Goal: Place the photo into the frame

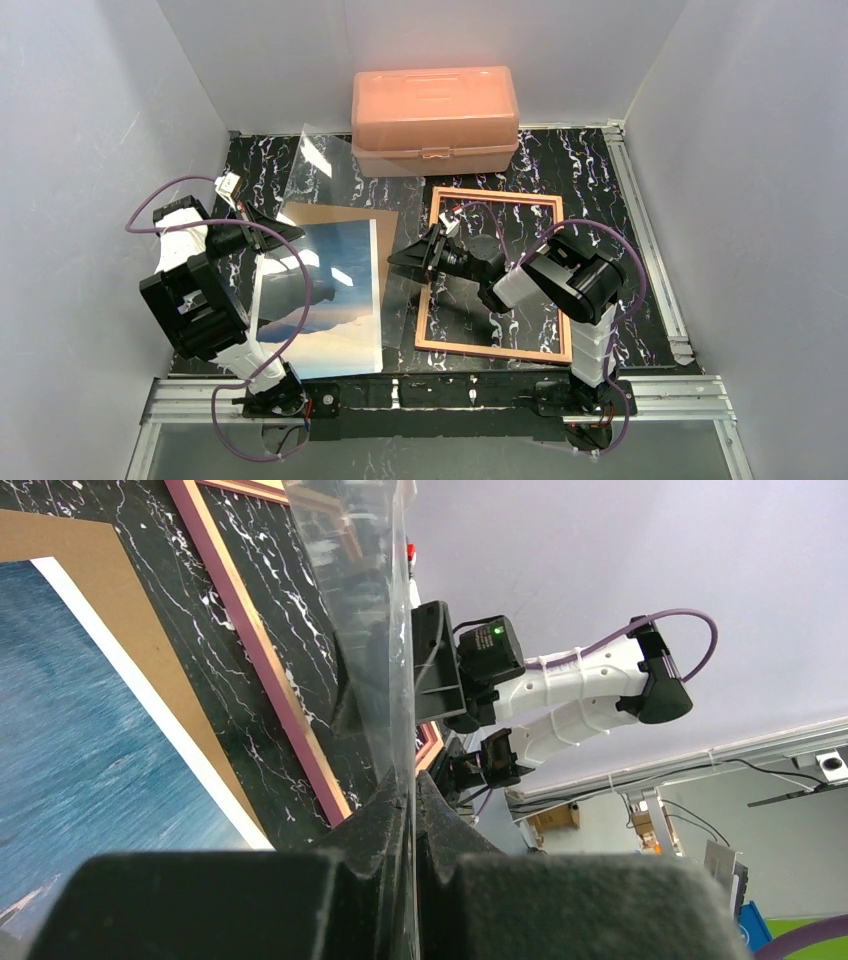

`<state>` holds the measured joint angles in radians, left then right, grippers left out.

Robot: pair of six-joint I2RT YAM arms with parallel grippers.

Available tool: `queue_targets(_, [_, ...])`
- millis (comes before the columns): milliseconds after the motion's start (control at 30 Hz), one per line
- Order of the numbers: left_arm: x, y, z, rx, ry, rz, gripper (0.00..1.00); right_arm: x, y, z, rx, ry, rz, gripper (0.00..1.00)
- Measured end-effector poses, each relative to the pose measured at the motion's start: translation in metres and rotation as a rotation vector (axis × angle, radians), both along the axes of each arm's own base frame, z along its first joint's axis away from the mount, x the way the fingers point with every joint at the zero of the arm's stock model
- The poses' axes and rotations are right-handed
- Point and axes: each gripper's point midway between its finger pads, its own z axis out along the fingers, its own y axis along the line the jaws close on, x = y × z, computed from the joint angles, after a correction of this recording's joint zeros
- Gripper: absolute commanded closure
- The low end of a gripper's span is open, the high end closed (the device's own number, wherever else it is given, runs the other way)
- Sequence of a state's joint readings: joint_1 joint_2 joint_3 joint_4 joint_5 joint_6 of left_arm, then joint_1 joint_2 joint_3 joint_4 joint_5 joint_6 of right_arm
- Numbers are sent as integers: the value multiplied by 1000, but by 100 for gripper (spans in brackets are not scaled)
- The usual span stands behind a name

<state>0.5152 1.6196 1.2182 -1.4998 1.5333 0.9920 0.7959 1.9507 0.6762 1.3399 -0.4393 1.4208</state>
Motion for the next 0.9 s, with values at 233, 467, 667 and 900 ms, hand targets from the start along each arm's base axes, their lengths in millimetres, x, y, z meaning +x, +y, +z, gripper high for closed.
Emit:
queue_targets(233, [0, 3, -2, 10, -19, 10, 100, -1, -2, 30, 121, 27, 6, 52])
queue_targets(467, [3, 9, -6, 20, -38, 30, 89, -8, -20, 28, 97, 40, -17, 87])
queue_targets(667, [5, 11, -10, 19, -44, 33, 36, -7, -31, 71, 100, -96, -47, 99])
queue_targets(900, [7, 12, -18, 22, -50, 31, 2, 6, -54, 81, -31, -137, -91, 99])
